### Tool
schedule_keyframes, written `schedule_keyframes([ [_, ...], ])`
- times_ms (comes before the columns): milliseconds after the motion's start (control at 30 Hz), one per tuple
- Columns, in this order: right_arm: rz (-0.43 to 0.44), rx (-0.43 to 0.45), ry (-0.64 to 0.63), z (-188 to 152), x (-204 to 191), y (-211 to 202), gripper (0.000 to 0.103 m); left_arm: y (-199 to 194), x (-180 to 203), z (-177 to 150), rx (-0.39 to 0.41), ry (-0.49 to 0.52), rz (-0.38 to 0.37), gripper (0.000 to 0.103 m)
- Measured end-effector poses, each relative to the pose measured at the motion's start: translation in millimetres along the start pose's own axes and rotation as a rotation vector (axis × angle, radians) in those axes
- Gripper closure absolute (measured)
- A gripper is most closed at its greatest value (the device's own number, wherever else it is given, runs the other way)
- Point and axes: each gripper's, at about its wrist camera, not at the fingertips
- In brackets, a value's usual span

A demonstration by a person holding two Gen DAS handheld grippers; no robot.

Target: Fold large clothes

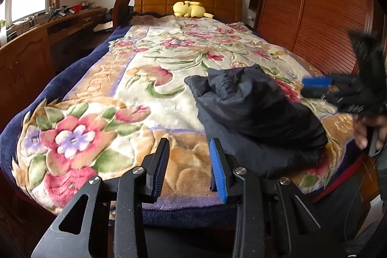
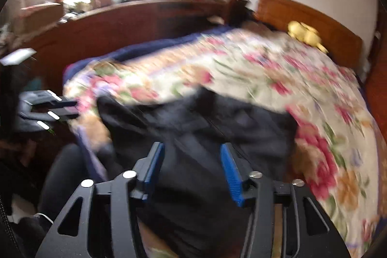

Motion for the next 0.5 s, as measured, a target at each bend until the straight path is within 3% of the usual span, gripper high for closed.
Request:
schedule_keyframes([
  [67,0.000,-0.045,0.032,-13.3,7.9,15.1,0.069,-1.6,2.8,3.7,0.008,0.005,-0.002,0.067],
  [233,0.056,-0.074,0.104,-32.7,5.5,40.9,0.075,-2.9,11.3,12.3,0.023,0.024,-0.006,0.067],
  [400,0.124,-0.093,0.097,-37.0,-10.1,73.2,0.078,-2.1,24.1,16.5,0.032,0.035,-0.026,0.067],
  [500,0.097,-0.092,0.054,-39.5,-14.6,71.1,0.079,3.0,34.7,16.0,0.021,0.048,-0.048,0.067],
])
Point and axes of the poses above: each gripper's, at about its wrist camera, not at the fingertips, and y roughly the way its jaws point, x to its right, z to its top, and after that the axes turned 3 degrees about -x, right-handed
